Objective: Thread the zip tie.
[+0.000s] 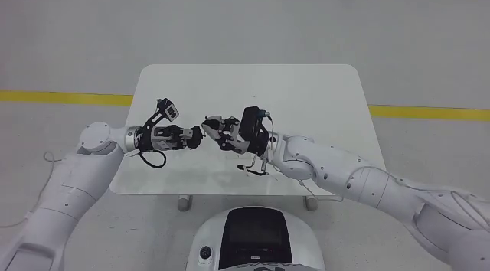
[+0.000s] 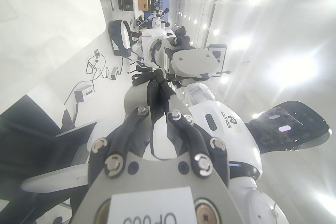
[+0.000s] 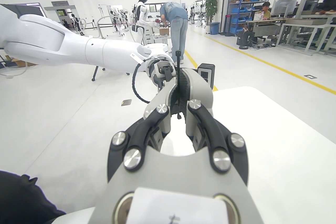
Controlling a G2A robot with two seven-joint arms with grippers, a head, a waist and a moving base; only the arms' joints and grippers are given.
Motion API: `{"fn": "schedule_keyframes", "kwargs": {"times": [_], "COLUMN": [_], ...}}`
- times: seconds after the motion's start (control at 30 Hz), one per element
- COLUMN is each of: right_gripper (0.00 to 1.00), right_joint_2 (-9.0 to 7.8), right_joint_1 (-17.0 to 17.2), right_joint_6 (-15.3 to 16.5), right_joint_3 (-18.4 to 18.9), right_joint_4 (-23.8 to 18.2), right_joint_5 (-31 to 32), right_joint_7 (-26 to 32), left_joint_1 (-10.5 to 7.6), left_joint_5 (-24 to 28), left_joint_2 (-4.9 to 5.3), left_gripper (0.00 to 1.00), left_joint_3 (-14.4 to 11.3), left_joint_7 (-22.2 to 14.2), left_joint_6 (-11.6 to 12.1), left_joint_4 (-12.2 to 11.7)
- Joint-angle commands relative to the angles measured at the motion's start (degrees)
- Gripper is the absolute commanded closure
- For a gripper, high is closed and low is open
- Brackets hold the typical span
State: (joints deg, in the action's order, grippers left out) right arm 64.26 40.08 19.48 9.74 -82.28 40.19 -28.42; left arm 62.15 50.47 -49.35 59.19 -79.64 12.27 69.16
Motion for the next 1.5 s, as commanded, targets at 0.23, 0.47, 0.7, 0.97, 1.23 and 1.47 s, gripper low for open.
{"fn": "schedule_keyframes", "kwargs": {"times": [0.23,0.47,0.7,0.97,1.23,1.47], "right_gripper": [1.00,1.00,1.00,1.00,1.00,1.00], "right_joint_2": [-0.12,-0.06,0.06,0.12,-0.04,-0.05], "right_joint_1": [-0.02,0.03,0.14,0.18,0.14,0.17], "right_joint_6": [0.00,0.00,0.00,0.00,0.00,0.00], "right_joint_3": [0.00,0.00,0.00,0.00,0.00,0.00], "right_joint_4": [-0.27,-0.17,0.06,0.20,0.35,0.51], "right_joint_5": [0.03,-0.37,-0.72,-0.41,-0.06,-0.04], "right_joint_7": [0.16,0.74,1.32,0.43,-0.33,-0.63], "left_joint_1": [0.00,0.00,0.00,0.00,0.00,0.00], "left_joint_5": [0.00,0.00,0.00,0.00,0.00,0.00], "left_joint_2": [0.00,0.00,0.00,0.00,0.00,0.00], "left_gripper": [1.00,1.00,1.00,1.00,1.00,1.00], "left_joint_3": [0.00,0.00,0.00,0.00,0.00,0.00], "left_joint_7": [0.00,0.00,0.00,0.00,0.00,0.00], "left_joint_6": [0.00,0.00,0.00,0.00,0.00,0.00], "left_joint_4": [0.00,0.00,0.00,0.00,0.00,0.00]}}
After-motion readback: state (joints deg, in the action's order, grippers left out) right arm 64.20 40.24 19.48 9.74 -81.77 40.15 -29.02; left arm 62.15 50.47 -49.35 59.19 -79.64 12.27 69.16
